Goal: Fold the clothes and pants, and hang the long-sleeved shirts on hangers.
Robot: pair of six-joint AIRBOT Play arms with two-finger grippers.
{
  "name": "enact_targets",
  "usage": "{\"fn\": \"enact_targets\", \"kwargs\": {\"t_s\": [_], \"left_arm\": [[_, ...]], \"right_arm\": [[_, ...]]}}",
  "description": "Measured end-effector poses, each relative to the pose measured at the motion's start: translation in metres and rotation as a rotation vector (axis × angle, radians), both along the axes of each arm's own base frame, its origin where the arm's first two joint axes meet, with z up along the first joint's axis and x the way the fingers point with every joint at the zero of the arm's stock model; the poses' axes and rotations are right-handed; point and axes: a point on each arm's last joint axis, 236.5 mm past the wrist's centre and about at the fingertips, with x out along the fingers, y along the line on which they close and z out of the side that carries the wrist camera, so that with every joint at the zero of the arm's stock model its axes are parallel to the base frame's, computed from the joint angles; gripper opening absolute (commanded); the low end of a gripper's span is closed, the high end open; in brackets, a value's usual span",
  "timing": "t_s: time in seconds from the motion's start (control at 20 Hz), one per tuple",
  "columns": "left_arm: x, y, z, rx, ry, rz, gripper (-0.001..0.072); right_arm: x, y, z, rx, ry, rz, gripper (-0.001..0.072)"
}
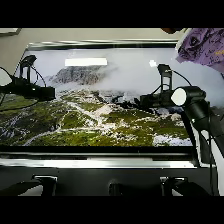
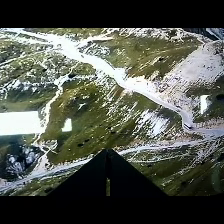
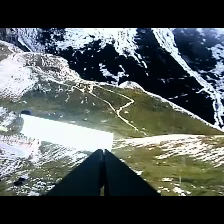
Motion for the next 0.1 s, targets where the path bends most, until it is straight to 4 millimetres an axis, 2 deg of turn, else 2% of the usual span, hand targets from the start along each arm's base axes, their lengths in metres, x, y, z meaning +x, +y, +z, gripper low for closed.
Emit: {"fn": "enact_targets", "kwargs": {"t_s": [0.1], "left_arm": [[-0.0002,-0.0002,-0.0002,0.000,0.001,0.000,0.0018]], "right_arm": [[-0.0001,0.0002,0.0000,0.000,0.000,0.000,0.0036]]}}
